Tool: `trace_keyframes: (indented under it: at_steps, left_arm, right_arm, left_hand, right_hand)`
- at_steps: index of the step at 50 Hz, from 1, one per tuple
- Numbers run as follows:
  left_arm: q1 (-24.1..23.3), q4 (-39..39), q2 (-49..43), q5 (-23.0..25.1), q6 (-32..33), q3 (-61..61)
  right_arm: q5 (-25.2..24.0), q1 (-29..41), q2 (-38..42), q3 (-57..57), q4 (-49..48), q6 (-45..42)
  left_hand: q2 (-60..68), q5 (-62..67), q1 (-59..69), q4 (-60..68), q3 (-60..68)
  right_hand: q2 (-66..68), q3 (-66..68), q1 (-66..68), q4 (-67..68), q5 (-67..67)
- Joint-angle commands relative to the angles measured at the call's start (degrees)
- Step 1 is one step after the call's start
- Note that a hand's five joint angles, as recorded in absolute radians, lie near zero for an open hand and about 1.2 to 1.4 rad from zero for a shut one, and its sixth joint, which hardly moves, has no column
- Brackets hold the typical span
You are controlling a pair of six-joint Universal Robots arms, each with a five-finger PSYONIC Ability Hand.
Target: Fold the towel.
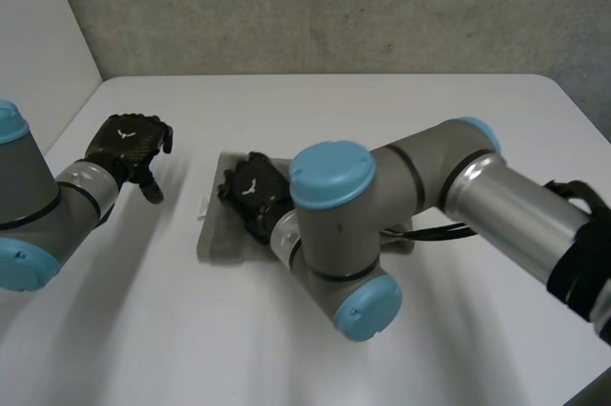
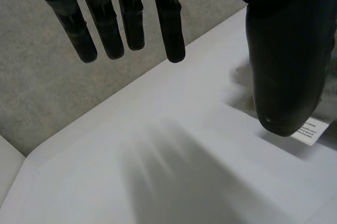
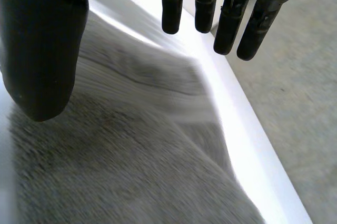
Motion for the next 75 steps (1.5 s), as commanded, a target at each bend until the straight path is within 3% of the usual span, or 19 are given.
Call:
trace_keyframes:
  at_steps: [1, 5, 13, 19, 26, 32, 45, 53, 55, 56, 57, 58, 60, 61, 62, 67, 75]
  left_arm:
    - [-0.5, 0.1, 0.0, 0.1, 0.1, 0.1]
    - [-1.3, 0.1, 0.0, 0.1, 0.0, -0.2]
    - [-4.5, 0.0, 0.3, 1.3, 0.2, -1.8]
    - [-8.6, -0.8, 0.8, 4.5, 0.5, -4.0]
    - [-11.6, -1.9, 1.4, 4.4, 1.3, -7.5]
    - [-12.1, -2.4, 1.3, 3.9, 5.3, -8.6]
    - [-12.7, -2.2, -1.0, -0.4, 9.8, -8.5]
    - [-12.7, -1.8, -3.0, -0.7, 10.1, -7.6]
    - [-12.8, -1.7, -3.8, -0.6, 10.1, -6.5]
    - [-12.8, -1.7, -3.8, -0.6, 10.1, -6.5]
    - [-12.8, -1.8, -4.2, -0.7, 10.1, -5.6]
    - [-12.8, -1.8, -4.2, -0.7, 10.1, -5.6]
    - [-12.9, -1.8, -4.5, -0.7, 10.0, -3.5]
    - [-12.9, -1.8, -4.5, -0.7, 10.0, -3.5]
    - [-13.3, -1.8, -4.5, -0.7, 10.0, -2.0]
    - [-16.5, -2.3, -4.5, -1.4, 9.8, 6.1]
    - [-23.9, -5.2, -5.5, -7.4, 9.8, 30.0]
  right_arm:
    - [0.1, -6.5, -10.1, 7.5, 0.5, 4.4]
    - [-2.4, -11.6, -18.6, 18.0, -1.4, 8.6]
    - [-7.8, -19.9, -27.4, 38.0, -9.0, 9.4]
    - [-8.6, -23.6, -29.2, 47.7, -13.9, 9.0]
    - [-10.2, -26.3, -29.6, 53.3, -18.0, 9.0]
    - [-12.3, -27.0, -29.6, 54.1, -20.2, 10.0]
    - [-12.4, -26.2, -27.4, 54.1, -21.2, 9.9]
    - [-12.4, -26.3, -27.5, 54.0, -21.3, 9.9]
    - [-12.4, -26.4, -27.5, 54.1, -21.2, 9.9]
    - [-12.4, -26.4, -27.5, 54.1, -21.2, 9.9]
    - [-12.4, -26.4, -27.5, 54.1, -21.2, 9.9]
    - [-12.4, -26.4, -27.5, 54.1, -21.2, 9.9]
    - [-12.4, -26.4, -27.7, 54.2, -21.2, 9.9]
    - [-12.4, -26.4, -27.7, 54.2, -21.2, 9.9]
    - [-12.4, -26.3, -27.9, 54.2, -21.2, 9.9]
    - [-12.4, -26.3, -28.2, 54.3, -21.2, 9.9]
    - [-12.4, -26.5, -28.3, 54.9, -21.2, 9.9]
  left_hand:
    - [-3.2, -0.9, -2.6, -2.7, -2.9]
    - [-3.0, -0.8, -2.4, -2.6, -2.7]
    - [-2.1, 0.1, -1.6, -1.7, -1.9]
    - [-0.6, 1.6, 0.0, -0.2, -0.4]
    - [1.7, 3.9, 2.3, 2.1, 2.0]
    - [12.0, 14.2, 12.6, 12.4, 12.2]
    - [9.0, 11.2, 9.6, 9.4, 9.2]
    - [12.0, 14.2, 12.6, 12.4, 12.2]
    - [24.0, 26.2, 24.6, 24.4, 24.3]
    - [24.1, 26.3, 24.7, 24.5, 24.4]
    - [33.4, 35.6, 34.0, 33.8, 33.7]
    - [33.5, 35.7, 34.1, 33.9, 33.8]
    - [49.6, 51.8, 50.2, 50.0, 49.8]
    - [49.7, 51.9, 50.3, 50.1, 49.9]
    - [56.8, 59.0, 57.4, 57.2, 57.1]
    - [56.9, 59.1, 57.5, 57.3, 57.1]
    - [56.9, 59.1, 57.5, 57.3, 57.1]
  right_hand:
    - [-3.0, -2.3, -3.2, -1.9, 0.1]
    - [-2.4, -1.6, -2.5, -1.2, 0.7]
    - [-2.2, -1.4, -2.3, -1.0, 0.9]
    - [-2.2, -1.4, -2.3, -1.0, 0.9]
    - [-2.2, -1.4, -2.3, -1.0, 0.9]
    - [0.8, 1.6, 0.7, 2.0, 3.9]
    - [3.0, 3.8, 2.9, 4.2, 6.1]
    - [3.4, 4.1, 3.2, 4.5, 6.4]
    - [3.4, 4.1, 3.2, 4.5, 6.4]
    - [3.4, 4.1, 3.2, 4.5, 6.4]
    - [3.4, 4.1, 3.2, 4.5, 6.4]
    - [3.4, 4.1, 3.2, 4.5, 6.4]
    - [3.5, 4.3, 3.4, 4.7, 6.6]
    - [3.5, 4.3, 3.4, 4.7, 6.6]
    - [3.5, 4.3, 3.4, 4.7, 6.6]
    - [3.5, 4.3, 3.4, 4.7, 6.6]
    - [3.5, 4.3, 3.4, 4.7, 6.6]
